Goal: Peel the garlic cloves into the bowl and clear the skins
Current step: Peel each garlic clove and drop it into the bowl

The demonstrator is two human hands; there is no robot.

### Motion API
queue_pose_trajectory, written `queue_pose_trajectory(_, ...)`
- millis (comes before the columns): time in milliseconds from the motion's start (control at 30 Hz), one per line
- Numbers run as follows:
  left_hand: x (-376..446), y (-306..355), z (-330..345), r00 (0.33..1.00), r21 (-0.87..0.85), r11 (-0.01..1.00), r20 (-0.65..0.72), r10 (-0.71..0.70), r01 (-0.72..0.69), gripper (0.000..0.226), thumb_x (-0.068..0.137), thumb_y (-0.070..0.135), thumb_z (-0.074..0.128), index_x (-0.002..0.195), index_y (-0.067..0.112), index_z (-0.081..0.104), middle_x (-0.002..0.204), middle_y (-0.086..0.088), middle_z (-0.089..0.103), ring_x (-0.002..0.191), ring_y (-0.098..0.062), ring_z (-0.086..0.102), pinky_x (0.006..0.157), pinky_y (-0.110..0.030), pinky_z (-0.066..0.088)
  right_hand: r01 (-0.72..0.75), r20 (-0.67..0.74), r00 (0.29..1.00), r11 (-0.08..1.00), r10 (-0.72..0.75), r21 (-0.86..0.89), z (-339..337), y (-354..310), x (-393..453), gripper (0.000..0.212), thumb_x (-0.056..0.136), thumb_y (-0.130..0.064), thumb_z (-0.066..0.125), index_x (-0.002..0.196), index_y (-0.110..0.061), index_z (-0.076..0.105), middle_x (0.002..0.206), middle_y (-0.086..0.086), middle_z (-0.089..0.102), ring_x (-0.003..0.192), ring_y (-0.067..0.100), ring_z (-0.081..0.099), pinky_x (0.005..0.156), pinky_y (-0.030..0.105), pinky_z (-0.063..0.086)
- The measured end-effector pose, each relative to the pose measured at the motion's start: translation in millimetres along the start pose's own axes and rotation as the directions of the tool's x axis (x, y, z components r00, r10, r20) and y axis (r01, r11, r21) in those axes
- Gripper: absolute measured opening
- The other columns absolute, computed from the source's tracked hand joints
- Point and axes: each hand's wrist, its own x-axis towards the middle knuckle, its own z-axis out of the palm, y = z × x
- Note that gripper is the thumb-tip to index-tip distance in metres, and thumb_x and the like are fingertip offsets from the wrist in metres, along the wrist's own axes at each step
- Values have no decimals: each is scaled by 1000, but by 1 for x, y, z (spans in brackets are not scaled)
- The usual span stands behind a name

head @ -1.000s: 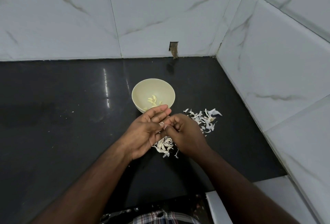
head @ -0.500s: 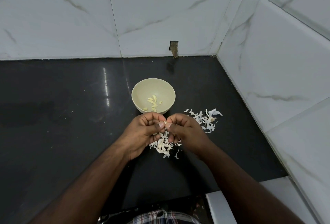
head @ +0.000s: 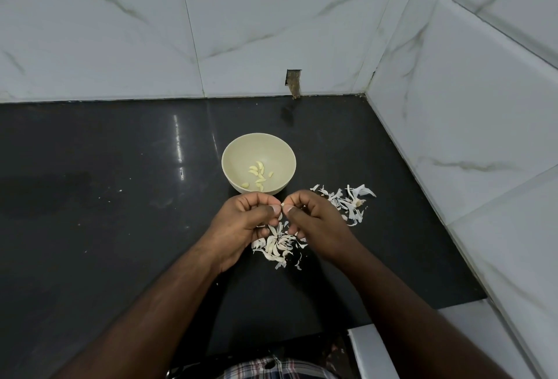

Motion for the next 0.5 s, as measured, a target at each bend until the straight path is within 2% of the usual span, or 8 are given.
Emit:
queue_pose_trajectory(133,0,-1,0,999,19,1000,-28,16,-15,11,92,2,63,89,9,70,72,-5,64,66,-8,60,56,-20,47,-11,-16,1000,1000,11,7,0,0,0,12,93,-26,57,84,-22,64,65,-9,63,63,8,62,64,32,48)
queue_pose_trajectory(267,0,-4,1,998,40,999,-48,32,-30,13,91,-3,63,94,8,70,76,-5,66,70,-9,62,57,-19,47,-41,-83,996,998,36,-51,-1,1,0,14,94,-14,59,82,-19,64,61,-7,62,56,3,57,58,26,46)
queue_pose_trajectory(400,1,-6,2,997,92,994,-56,60,-54,10,89,4,70,98,7,73,77,-7,66,69,-9,61,58,-20,46,-21,-88,996,980,3,-199,-2,3,0,14,91,-19,60,79,-25,62,70,-3,66,69,23,65,67,39,53)
queue_pose_trajectory(500,1,-7,2,995,116,990,-61,83,-76,6,87,4,73,90,9,75,73,-8,65,67,-10,58,57,-21,44,14,-55,998,966,-29,-258,-3,5,0,10,91,-21,58,82,-24,62,72,-5,64,71,18,64,70,40,53)
